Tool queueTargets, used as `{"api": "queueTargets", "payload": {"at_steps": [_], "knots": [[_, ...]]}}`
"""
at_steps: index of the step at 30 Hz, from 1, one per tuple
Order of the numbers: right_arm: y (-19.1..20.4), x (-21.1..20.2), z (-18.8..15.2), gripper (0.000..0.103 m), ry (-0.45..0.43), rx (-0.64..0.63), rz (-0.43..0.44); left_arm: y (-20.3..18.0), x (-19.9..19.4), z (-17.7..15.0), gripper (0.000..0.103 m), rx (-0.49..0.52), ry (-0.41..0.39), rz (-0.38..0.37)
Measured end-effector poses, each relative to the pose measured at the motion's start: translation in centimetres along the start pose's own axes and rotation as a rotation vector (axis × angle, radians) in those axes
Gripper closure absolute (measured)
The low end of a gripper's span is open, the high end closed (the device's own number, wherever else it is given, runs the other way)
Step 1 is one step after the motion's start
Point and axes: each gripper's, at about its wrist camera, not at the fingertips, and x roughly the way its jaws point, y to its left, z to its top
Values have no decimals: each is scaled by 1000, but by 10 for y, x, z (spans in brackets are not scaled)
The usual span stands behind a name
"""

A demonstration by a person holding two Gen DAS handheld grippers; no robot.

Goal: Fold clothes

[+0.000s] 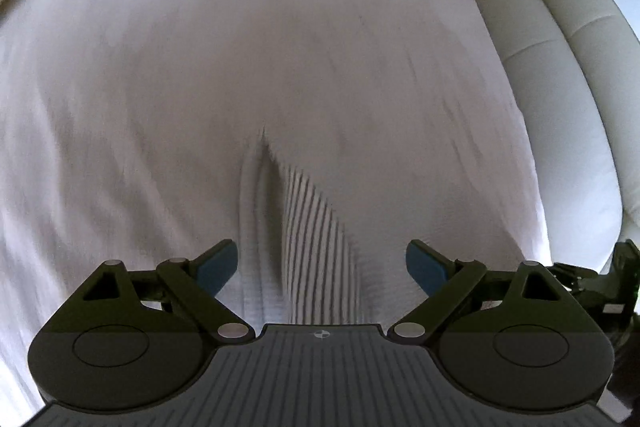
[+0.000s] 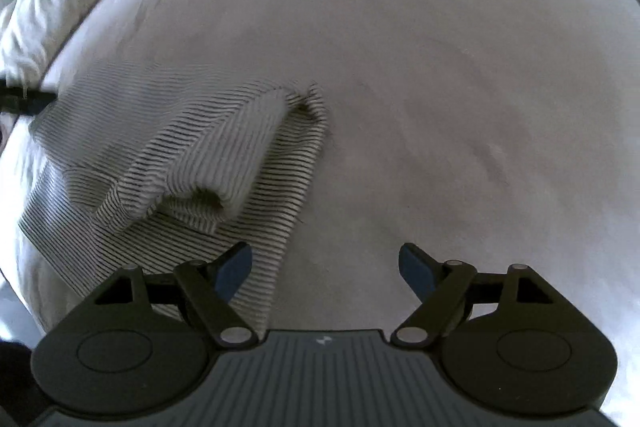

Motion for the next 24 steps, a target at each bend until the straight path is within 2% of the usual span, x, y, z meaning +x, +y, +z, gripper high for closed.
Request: {"api": "queueTargets", "payload": {"at_steps": [4, 6, 8, 9, 12, 14, 16, 20, 24], "knots": [[5, -29, 16, 22, -236, 118, 97, -5, 0, -6, 8, -20, 1, -35], [17, -26, 26, 22, -336, 143, 159, -14, 1, -4, 8, -6, -9, -38], [38, -11, 35, 22, -358, 68, 166, -26, 6, -1, 8, 56, -17, 10], [53, 2, 39, 22, -341, 5, 158, -31, 10, -2, 8, 106, -13, 57], [91, 55, 28, 22, -215, -233, -10, -34, 21, -7, 8, 238, 11, 198], [89, 72, 5, 15, -166, -293, -81, -28, 26, -13, 7, 294, 34, 271], [90, 75, -4, 0, -154, -267, -88, -28, 31, -12, 7, 296, 35, 283], [88, 89, 6, 0, -54, -147, -47, -30, 42, -6, 0, 255, 29, 276], [77, 99, 22, 0, 11, -46, 22, -35, 51, -5, 0, 239, 36, 296]]}}
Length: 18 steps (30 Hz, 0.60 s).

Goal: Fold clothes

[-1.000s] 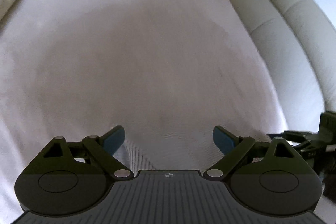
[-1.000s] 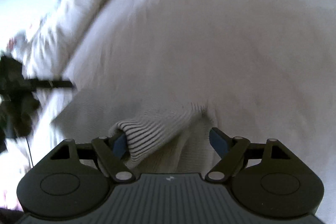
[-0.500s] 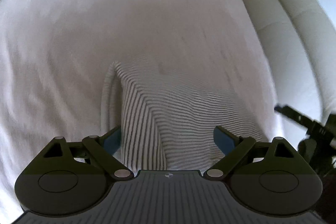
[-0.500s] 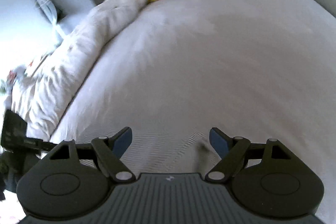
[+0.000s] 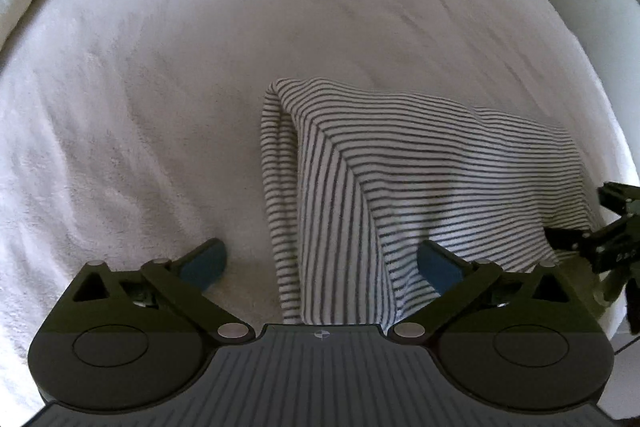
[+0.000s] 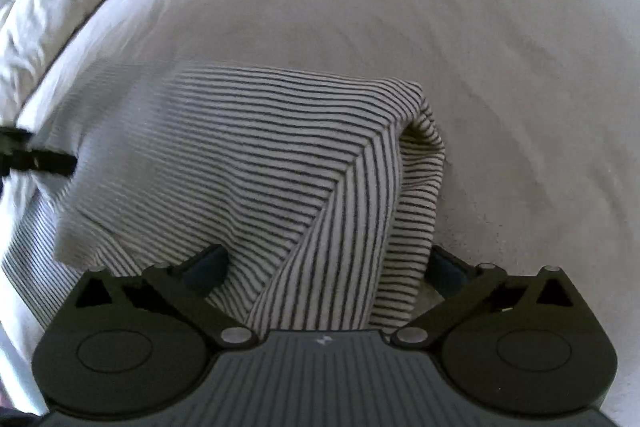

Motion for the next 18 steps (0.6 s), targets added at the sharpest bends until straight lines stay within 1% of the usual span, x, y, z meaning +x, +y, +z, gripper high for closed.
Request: {"api": "queueTargets", "payload": {"at_steps": [3, 5, 7, 9, 10, 14, 18], "knots": [[-3, 2, -1, 0, -16, 26, 27, 4, 2, 1, 0, -27, -9, -10], [-3, 2, -5, 0, -56, 62, 28, 6, 3, 0, 0, -48, -26, -14], [-3, 1, -8, 0, -97, 99, 27, 5, 4, 0, 0, -48, -37, -9], [0, -4, -10, 0, -103, 124, 38, 7, 4, 1, 0, -46, -36, -13], [-2, -7, -9, 0, -84, 141, 70, 8, 4, 2, 0, -45, -35, -23], [-15, -40, -4, 0, -116, 248, 70, 16, 5, 6, 0, -28, -31, -64], [-12, -49, 20, 0, -233, 320, 45, 22, 8, 20, 0, -2, 14, -97]]}}
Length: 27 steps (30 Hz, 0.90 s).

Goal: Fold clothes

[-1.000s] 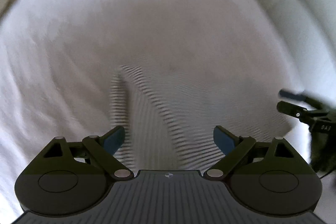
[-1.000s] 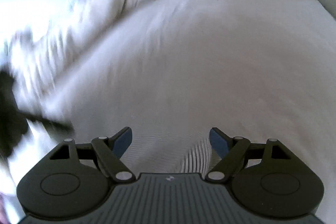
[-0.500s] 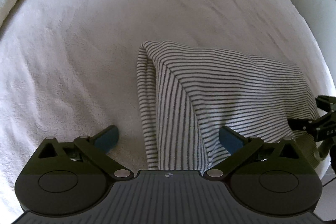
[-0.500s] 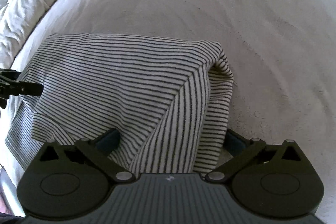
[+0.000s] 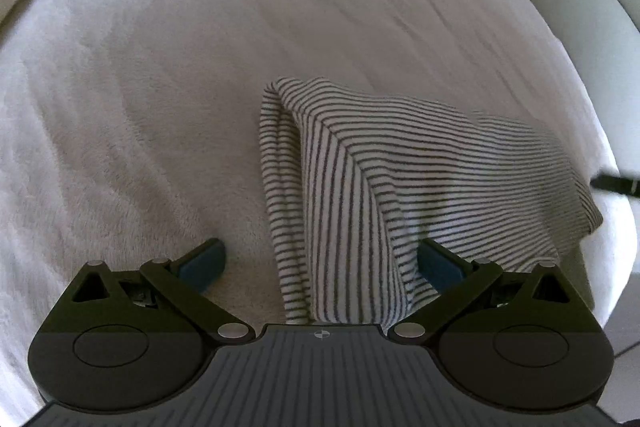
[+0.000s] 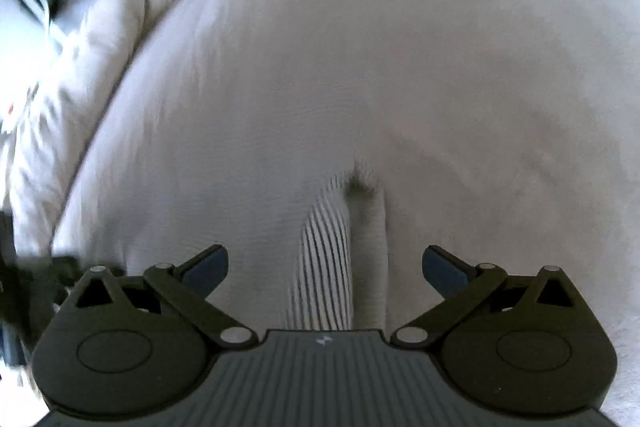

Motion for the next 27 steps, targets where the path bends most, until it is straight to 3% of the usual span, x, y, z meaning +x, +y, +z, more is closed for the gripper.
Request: {"api": "queueTargets", "payload": {"at_steps": [2, 6, 10, 12, 16, 20, 23, 25, 27], "knots": [[2, 8, 9, 0, -40, 58, 24, 5, 0, 12, 0, -2, 22, -27], [-7, 68, -3, 5, 62, 245, 67, 11, -13, 33, 0, -1, 36, -75], [-4, 47, -2, 3, 89, 178, 149, -9, -27, 42, 0, 25, -28, -192], [-2, 33, -5, 4, 115, 155, 162, -13, -16, 42, 0, 38, -12, -216], [-14, 35, -12, 6, 208, 190, 85, -31, 12, 58, 0, 15, 10, -235], [15, 17, -11, 7, 118, 91, 189, -51, -8, 56, 0, 21, -64, -382], [21, 27, -13, 7, 114, 34, 144, -44, 4, 55, 0, -55, -37, -379], [6, 43, -17, 14, 160, 91, 65, -44, 24, 61, 0, -118, 9, -345], [-5, 51, -18, 16, 154, 163, 55, -41, 41, 63, 0, -174, 44, -319]]}}
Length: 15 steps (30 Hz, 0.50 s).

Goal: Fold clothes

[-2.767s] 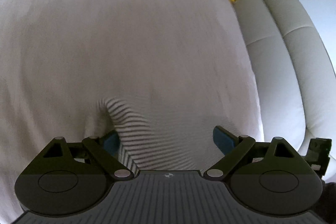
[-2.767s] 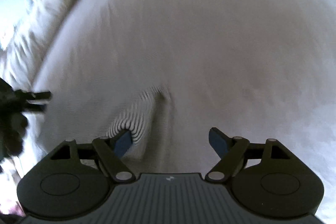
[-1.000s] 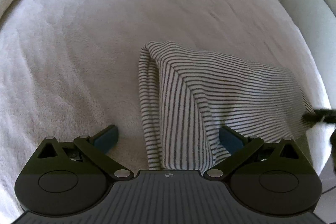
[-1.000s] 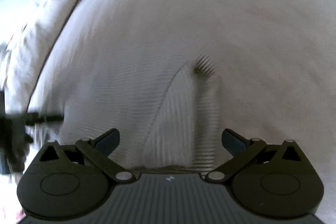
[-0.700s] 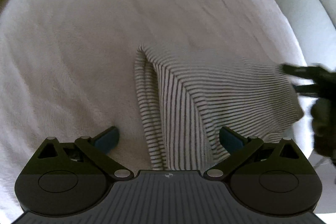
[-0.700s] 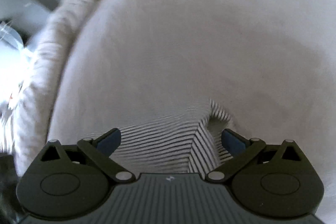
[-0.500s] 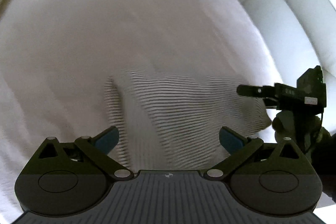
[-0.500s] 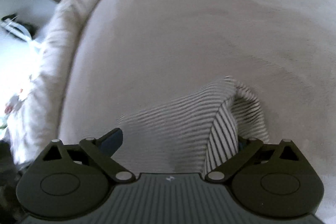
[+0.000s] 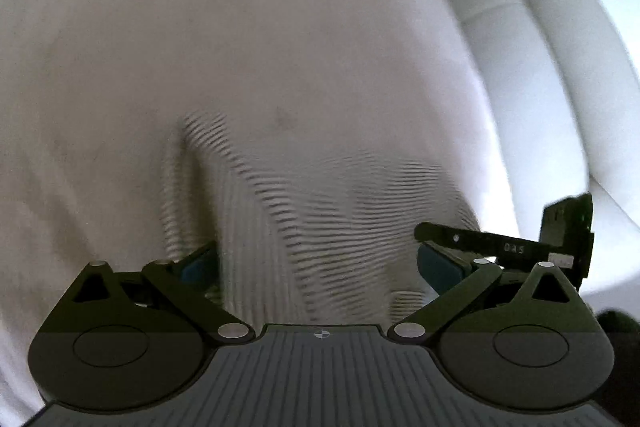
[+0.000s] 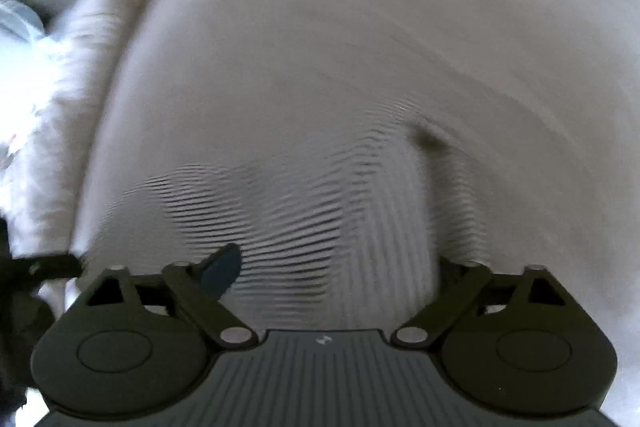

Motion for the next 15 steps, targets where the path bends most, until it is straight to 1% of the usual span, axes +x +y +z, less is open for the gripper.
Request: {"api": "queueTargets", "payload": {"at_steps": [1, 2, 3, 4, 6, 7, 8, 10, 11, 12, 13, 14, 15], "knots": [[-1, -1, 1, 16, -15, 24, 15, 1, 6, 1, 0, -16, -2, 2], [-2, -2, 3, 16, -30, 48, 29, -7, 21, -1, 2, -18, -9, -7], [3, -5, 3, 25, -35, 31, 55, -18, 30, 0, 12, -6, -17, -37], [9, -9, 3, 31, -39, 6, 82, -29, 29, 2, 15, 17, -31, -71], [19, -17, 3, 31, -47, -43, 137, -50, 20, 3, 15, 82, -61, -108], [19, -20, 3, 31, -48, -59, 153, -57, 19, 4, 14, 104, -58, -90], [14, -15, 2, 31, -41, -47, 134, -60, 22, 3, 12, 112, -46, -55], [3, -3, 1, 32, -26, -13, 86, -57, 34, 1, 11, 110, -7, 50], [-3, 4, 1, 32, -19, 4, 62, -56, 46, 2, 13, 102, 15, 106], [-1, 8, 1, 30, -34, 0, 60, -56, 59, 2, 14, 93, 27, 146], [-5, 0, -9, 30, -57, -23, 57, -58, 67, 2, 14, 90, 23, 161], [-4, -2, -12, 30, -69, -41, 48, -62, 72, 2, 11, 92, 8, 168], [-3, -2, -14, 30, -78, -57, 38, -68, 76, 2, 12, 96, -8, 176]]}}
